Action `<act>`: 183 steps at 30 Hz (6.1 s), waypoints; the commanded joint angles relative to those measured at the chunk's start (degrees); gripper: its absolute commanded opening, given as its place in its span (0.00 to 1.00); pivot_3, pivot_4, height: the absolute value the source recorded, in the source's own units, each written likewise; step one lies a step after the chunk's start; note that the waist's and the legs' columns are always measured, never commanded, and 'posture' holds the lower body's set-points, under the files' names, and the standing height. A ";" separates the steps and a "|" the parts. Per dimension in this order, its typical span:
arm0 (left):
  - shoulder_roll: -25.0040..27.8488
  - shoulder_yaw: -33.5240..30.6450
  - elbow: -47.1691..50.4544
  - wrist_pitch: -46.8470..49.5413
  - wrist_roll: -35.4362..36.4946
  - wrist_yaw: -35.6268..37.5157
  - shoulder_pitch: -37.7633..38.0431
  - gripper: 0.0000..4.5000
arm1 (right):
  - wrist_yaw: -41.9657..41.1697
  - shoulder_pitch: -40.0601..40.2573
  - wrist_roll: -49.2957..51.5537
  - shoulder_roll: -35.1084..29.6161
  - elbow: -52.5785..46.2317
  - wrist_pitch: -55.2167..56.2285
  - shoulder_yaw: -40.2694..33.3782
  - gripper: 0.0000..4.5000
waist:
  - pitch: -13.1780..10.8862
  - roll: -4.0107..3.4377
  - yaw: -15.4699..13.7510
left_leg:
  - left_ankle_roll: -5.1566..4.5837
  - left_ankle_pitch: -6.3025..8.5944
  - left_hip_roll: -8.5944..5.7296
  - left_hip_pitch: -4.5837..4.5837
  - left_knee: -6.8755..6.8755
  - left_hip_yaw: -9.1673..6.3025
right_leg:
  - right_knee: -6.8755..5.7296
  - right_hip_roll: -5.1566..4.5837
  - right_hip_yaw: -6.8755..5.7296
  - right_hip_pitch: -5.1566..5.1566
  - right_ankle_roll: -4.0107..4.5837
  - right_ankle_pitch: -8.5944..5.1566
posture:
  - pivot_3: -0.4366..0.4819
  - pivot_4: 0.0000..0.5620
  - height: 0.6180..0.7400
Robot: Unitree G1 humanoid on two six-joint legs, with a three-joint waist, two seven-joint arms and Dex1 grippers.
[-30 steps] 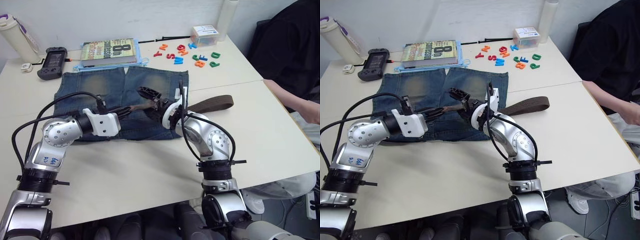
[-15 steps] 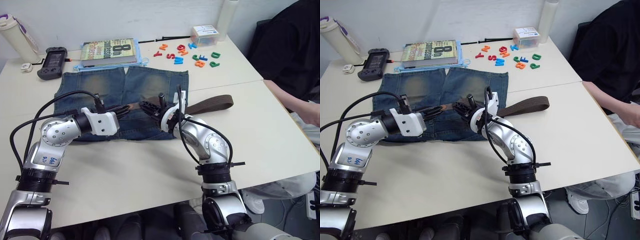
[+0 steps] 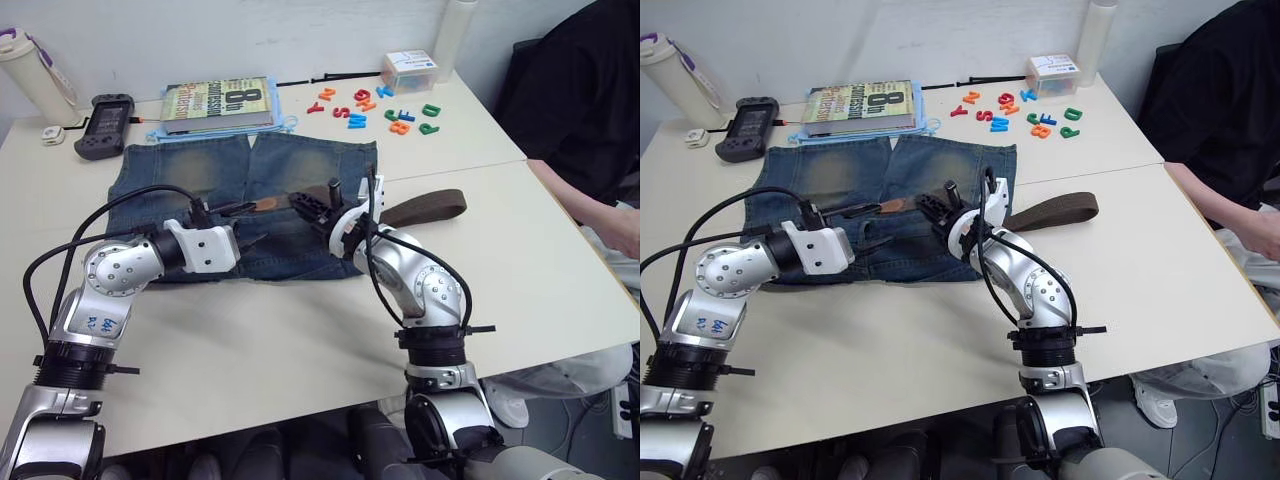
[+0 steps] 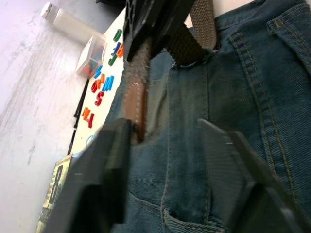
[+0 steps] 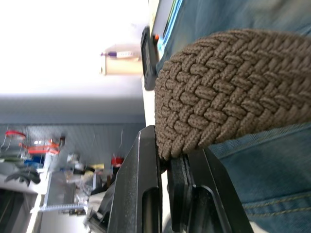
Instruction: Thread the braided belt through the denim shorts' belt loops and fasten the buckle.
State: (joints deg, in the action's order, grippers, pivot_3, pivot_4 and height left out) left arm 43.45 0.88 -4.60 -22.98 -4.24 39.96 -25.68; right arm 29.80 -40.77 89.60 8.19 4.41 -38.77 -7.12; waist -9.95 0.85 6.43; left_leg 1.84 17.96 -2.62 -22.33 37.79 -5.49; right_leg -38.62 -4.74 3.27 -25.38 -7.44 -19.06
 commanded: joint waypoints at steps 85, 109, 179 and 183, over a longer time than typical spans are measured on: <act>-5.26 -14.91 24.46 28.94 14.33 -2.86 23.49 0.62 | -14.76 1.75 -12.54 -11.06 2.17 -19.12 -6.11 0.00 | 0.28 -0.42 -3.06 | -0.62 -0.10 -0.63 0.06 0.01 -0.03 | 0.73 -0.72 -0.20 0.31 -0.21 0.25 | 0.48 0.27 1.00; -6.24 -13.03 22.97 26.36 13.08 -3.23 22.96 0.62 | -20.41 -3.54 -17.61 -1.39 12.75 -22.25 -7.62 0.00 | 0.27 -0.43 -1.50 | -0.54 -0.14 -0.61 0.09 -0.16 -0.03 | 0.73 -0.71 -0.19 0.23 -0.20 0.25 | 0.48 0.27 1.00; -21.02 -13.61 7.83 74.94 46.43 -9.49 3.07 0.63 | -33.31 15.10 -36.46 -33.86 -42.89 -20.80 10.12 0.98 | 0.27 -0.14 -4.88 | -0.42 -0.26 -0.72 0.15 -0.26 -0.17 | 0.93 -0.69 -0.34 0.39 -0.20 0.27 | 0.48 0.27 1.00; -21.99 -12.67 7.75 76.46 46.27 -10.42 3.50 0.63 | -33.54 15.19 -37.35 -33.40 -42.90 -20.62 9.69 0.98 | 0.27 -0.14 -4.88 | -0.42 -0.26 -0.72 0.16 -0.26 -0.18 | 0.93 -0.70 -0.34 0.39 -0.20 0.28 | 0.48 0.27 1.00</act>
State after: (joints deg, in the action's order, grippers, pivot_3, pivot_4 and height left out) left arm 21.49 -12.16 2.61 52.71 41.40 29.70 -22.25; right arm -3.20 -25.51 52.67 -25.65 -36.02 -60.57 3.56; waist -9.69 0.71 1.55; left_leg 1.42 17.70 -3.34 -22.18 37.53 -5.67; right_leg -37.70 -5.44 2.92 -24.99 -7.64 -18.79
